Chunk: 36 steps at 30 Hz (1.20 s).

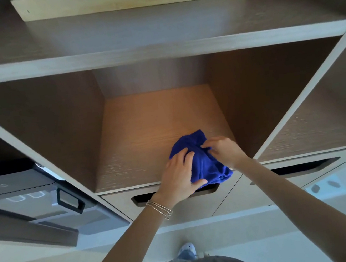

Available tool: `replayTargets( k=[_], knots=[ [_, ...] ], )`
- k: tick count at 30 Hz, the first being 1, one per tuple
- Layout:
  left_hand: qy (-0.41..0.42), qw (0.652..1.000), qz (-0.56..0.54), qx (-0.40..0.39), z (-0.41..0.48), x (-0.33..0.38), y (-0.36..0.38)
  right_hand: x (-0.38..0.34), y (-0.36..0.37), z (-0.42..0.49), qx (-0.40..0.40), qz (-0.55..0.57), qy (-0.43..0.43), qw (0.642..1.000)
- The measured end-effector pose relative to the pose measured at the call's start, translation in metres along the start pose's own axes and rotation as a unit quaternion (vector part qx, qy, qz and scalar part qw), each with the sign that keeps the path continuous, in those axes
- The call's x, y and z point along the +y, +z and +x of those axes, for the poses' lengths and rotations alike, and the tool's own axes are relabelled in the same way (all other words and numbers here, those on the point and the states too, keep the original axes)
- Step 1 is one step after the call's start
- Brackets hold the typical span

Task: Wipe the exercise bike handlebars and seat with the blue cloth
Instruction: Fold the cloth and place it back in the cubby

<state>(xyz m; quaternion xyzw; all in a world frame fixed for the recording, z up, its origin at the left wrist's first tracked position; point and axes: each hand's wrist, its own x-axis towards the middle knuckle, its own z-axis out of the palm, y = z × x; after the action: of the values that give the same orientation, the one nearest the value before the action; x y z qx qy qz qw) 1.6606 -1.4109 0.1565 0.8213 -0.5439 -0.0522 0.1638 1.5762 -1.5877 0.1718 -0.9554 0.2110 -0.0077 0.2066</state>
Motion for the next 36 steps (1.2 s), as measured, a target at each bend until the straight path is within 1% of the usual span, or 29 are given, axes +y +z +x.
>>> replayTargets(
  k=[2,4,6,8,11,14,16,17,19,21,23,24,27,30,32,36],
  knots=[
    [0.013,1.0,0.026,-0.001,-0.001,0.002,0.007,0.002,-0.001,0.008,-0.015,-0.061,0.008,0.998],
    [0.015,0.999,0.037,0.028,0.003,-0.001,0.008,0.005,-0.007,0.012,-0.017,-0.121,0.03,0.992],
    [0.009,0.998,0.035,0.052,0.007,-0.006,0.005,0.011,-0.014,0.01,-0.032,-0.139,0.051,0.989],
    [0.007,0.997,0.041,0.057,0.013,-0.014,0.0,0.017,-0.017,0.004,-0.038,-0.143,0.053,0.988],
    [0.011,0.997,0.061,0.047,0.025,-0.028,-0.009,0.021,-0.013,-0.006,-0.03,-0.132,0.019,0.991],
    [0.003,0.995,0.094,0.037,0.04,-0.047,-0.022,0.018,-0.007,-0.011,0.004,-0.09,-0.059,0.994],
    [-0.01,0.994,0.106,0.034,0.045,-0.056,-0.03,0.013,0.0,-0.012,0.0,-0.069,-0.095,0.993],
    [-0.015,0.994,0.104,0.041,0.045,-0.059,-0.033,0.01,0.002,-0.013,-0.01,-0.057,-0.095,0.994],
    [-0.013,0.995,0.075,0.069,0.039,-0.055,-0.035,0.006,0.007,-0.014,-0.032,-0.032,-0.059,0.997],
    [0.037,0.995,0.044,0.082,0.026,-0.042,-0.028,0.007,0.009,-0.014,-0.021,-0.02,-0.049,0.998],
    [0.092,0.993,0.041,0.065,0.013,-0.034,-0.011,0.009,0.006,-0.012,-0.008,-0.023,-0.059,0.998],
    [0.102,0.993,0.039,0.052,0.01,-0.034,-0.003,0.009,0.004,-0.011,-0.009,-0.028,-0.061,0.998],
    [0.095,0.995,0.022,0.027,0.005,-0.049,0.005,0.011,0.003,-0.016,-0.011,-0.025,-0.066,0.997],
    [0.095,0.994,0.042,0.028,0.003,-0.058,0.0,0.015,0.014,-0.03,-0.008,-0.038,-0.114,0.993],
    [0.09,0.993,0.069,0.023,0.002,-0.053,-0.002,0.012,0.019,-0.037,0.016,-0.056,-0.128,0.99],
    [0.076,0.99,0.122,0.008,-0.003,-0.034,0.004,-0.009,0.032,-0.038,0.125,-0.058,-0.113,0.984]
  ],
)
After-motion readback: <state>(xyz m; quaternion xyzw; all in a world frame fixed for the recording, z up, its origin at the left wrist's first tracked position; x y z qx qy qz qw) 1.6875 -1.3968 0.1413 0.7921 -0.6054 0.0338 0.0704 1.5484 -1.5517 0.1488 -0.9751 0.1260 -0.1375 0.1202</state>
